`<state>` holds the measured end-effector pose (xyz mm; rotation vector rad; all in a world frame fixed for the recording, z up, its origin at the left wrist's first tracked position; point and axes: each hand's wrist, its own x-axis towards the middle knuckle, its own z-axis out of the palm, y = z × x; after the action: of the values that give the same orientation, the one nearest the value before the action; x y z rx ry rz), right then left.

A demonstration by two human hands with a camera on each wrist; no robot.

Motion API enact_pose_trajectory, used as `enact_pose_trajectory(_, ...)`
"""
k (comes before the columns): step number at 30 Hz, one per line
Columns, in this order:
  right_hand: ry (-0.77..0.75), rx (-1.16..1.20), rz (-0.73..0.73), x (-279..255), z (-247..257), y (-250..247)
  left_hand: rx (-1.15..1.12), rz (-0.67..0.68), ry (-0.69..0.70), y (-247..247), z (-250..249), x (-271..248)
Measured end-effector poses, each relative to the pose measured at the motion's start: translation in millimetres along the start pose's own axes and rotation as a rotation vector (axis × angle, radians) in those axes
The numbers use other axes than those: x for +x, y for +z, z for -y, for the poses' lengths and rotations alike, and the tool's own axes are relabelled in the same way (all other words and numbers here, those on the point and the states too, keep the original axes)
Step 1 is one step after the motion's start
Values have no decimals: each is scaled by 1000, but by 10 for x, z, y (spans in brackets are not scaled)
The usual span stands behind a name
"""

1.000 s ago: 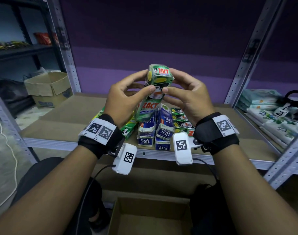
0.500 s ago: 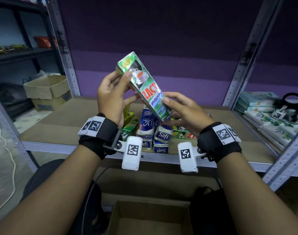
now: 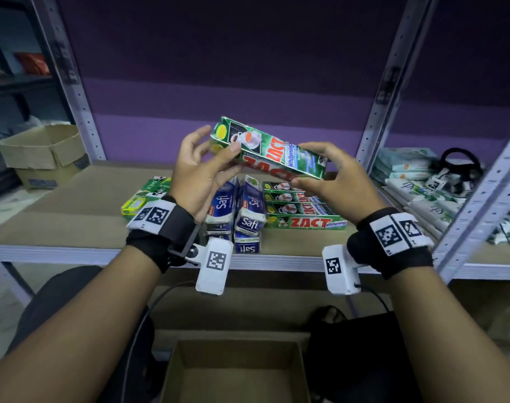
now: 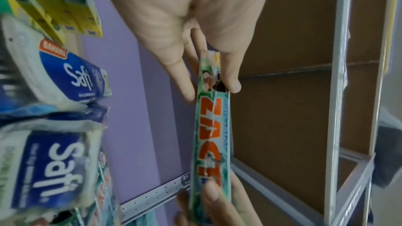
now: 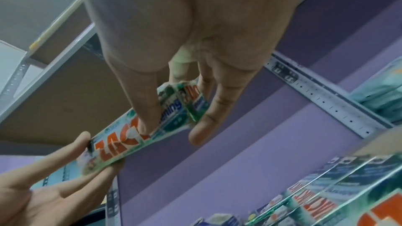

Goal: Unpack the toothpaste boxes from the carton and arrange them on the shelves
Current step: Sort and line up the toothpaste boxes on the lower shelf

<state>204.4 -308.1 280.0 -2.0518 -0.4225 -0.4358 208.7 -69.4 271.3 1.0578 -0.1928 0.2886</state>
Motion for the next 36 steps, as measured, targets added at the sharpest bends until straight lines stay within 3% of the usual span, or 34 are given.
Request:
enact_pose_trajectory(3,21,-11,12,-51,-121,-189,189,119,10,33,89,-35)
enact_pose_trajectory(7,90,-143,38,-132,-320,-403,534,143,56,108,197,-75)
enact_pose_trajectory(12,174,-218,135,-262,-469,-617,956,268,192,138,303,-144)
enact_pose_trajectory(23,348,-476,385,-406,-744,-578,1593,578,115,129,585,-125)
enact_pose_trajectory(28,408,-493,440,-404,-785,-506,1745,648,92,145,614,-139)
enact_pose_trajectory(36,402,-576,445,-389,-770,-432,1712,704,158,121,573,-145)
